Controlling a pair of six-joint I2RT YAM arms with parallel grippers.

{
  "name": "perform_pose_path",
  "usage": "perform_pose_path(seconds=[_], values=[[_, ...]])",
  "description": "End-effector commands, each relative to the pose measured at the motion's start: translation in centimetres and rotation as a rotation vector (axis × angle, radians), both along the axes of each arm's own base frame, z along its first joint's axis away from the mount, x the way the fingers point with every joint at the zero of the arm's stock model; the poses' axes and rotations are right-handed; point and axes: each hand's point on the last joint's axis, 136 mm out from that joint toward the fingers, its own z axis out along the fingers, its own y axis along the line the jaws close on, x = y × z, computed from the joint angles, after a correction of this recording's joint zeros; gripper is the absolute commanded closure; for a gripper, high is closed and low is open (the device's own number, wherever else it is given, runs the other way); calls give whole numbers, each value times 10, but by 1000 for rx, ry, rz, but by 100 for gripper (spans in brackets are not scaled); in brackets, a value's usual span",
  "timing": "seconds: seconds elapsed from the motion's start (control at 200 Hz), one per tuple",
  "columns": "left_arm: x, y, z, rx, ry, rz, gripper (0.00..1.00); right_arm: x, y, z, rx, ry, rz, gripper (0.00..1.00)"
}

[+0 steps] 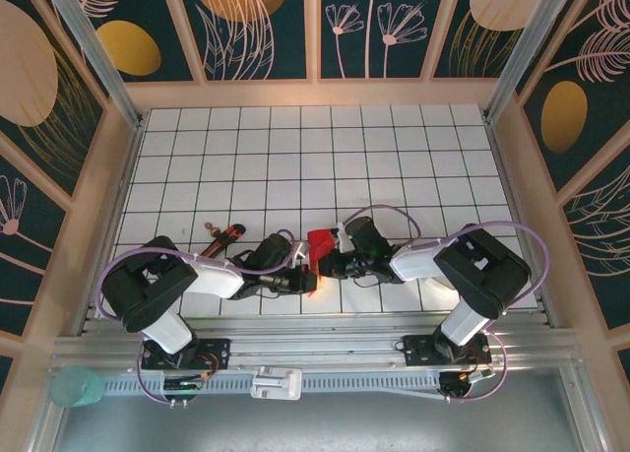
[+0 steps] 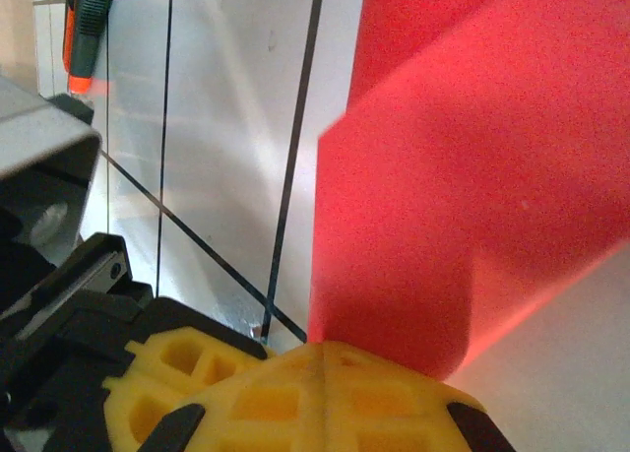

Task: Fold a paper plane with a square sheet of paper (pick it up from the middle)

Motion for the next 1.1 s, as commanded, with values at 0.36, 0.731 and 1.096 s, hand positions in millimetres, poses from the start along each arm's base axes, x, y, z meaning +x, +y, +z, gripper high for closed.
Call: perform_pose_path(seconds=[0.36,0.731,1.096], values=[[-38,42,-49,200,149,-34,100,40,-32,-27,-120,-10,-83,97],[-46,53,-59,233,168,-34,100,69,-45,-28,-125,-22,-118,97],[-49,56,-61,239,172,-37,100,95,-62,-38,-141,-4,-163,97]])
